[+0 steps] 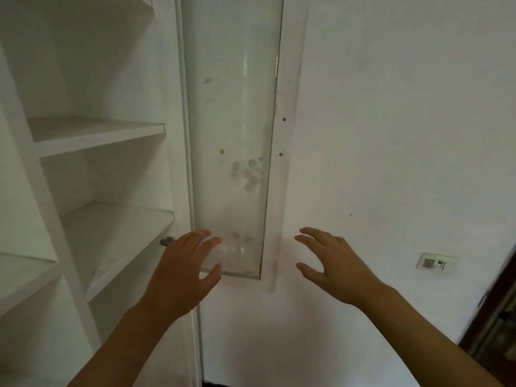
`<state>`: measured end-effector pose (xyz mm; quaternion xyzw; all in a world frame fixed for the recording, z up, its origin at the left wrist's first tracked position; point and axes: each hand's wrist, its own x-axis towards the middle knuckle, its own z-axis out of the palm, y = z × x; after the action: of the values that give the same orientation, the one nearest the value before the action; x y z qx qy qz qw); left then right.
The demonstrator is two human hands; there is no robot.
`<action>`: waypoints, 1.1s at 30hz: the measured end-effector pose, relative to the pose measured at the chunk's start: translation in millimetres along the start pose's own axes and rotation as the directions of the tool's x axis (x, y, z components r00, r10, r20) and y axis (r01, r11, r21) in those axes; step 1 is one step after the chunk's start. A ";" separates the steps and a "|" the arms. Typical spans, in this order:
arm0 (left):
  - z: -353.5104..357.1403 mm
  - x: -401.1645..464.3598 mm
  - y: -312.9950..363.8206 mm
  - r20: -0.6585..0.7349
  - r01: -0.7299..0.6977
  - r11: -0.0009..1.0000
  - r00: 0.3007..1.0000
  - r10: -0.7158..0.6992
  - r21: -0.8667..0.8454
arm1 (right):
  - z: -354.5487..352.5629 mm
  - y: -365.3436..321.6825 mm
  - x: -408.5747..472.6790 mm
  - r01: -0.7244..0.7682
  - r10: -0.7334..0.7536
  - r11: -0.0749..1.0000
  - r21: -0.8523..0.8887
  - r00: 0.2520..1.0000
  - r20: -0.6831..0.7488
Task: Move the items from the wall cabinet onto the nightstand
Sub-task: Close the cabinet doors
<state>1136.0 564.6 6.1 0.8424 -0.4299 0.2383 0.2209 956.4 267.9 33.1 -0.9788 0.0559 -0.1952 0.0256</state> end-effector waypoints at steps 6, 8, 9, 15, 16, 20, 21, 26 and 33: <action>14.6 44.7 -7.9 -0.006 -0.048 0.999 0.999 0.048 -0.006 | -6.5 22.1 47.1 -0.001 0.000 1.000 -0.014 0.998 -0.065; 19.8 56.8 -8.5 -0.011 -0.054 0.999 0.998 0.054 -0.003 | -10.1 31.1 65.2 0.015 -0.015 1.000 -0.009 0.996 -0.089; 22.9 63.1 -8.6 -0.019 -0.059 0.998 0.998 0.059 0.001 | -11.4 36.8 75.0 0.023 -0.024 1.000 -0.011 0.995 -0.098; 48.6 108.6 -9.4 -0.061 -0.047 0.998 0.997 0.050 0.046 | -10.9 85.3 138.1 0.081 -0.083 0.997 -0.018 0.984 -0.155; 53.6 117.2 -6.9 -0.069 -0.032 0.998 0.997 0.036 0.055 | -10.3 94.4 149.0 0.096 -0.098 0.995 -0.016 0.983 -0.157; 71.5 151.9 10.7 -0.103 -0.006 0.995 0.995 0.016 0.095 | -7.0 129.6 191.8 0.174 -0.172 0.985 -0.006 0.970 -0.173; 74.8 161.4 14.1 -0.103 0.000 0.994 0.995 0.012 0.107 | -6.0 137.8 201.2 0.190 -0.186 0.982 0.002 0.966 -0.177; 89.6 198.3 28.1 -0.105 0.070 0.983 0.993 -0.053 0.171 | 2.0 167.9 230.0 0.284 -0.268 0.956 0.069 0.946 -0.181; 110.6 220.4 56.1 -0.113 0.163 0.955 0.984 -0.139 0.246 | 10.0 186.4 251.0 0.440 -0.413 0.889 0.125 0.890 -0.192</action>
<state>1226.8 334.4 58.6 0.8819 -0.3190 0.3135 0.1489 1172.0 53.2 105.7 -0.9426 -0.1755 -0.2780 0.0584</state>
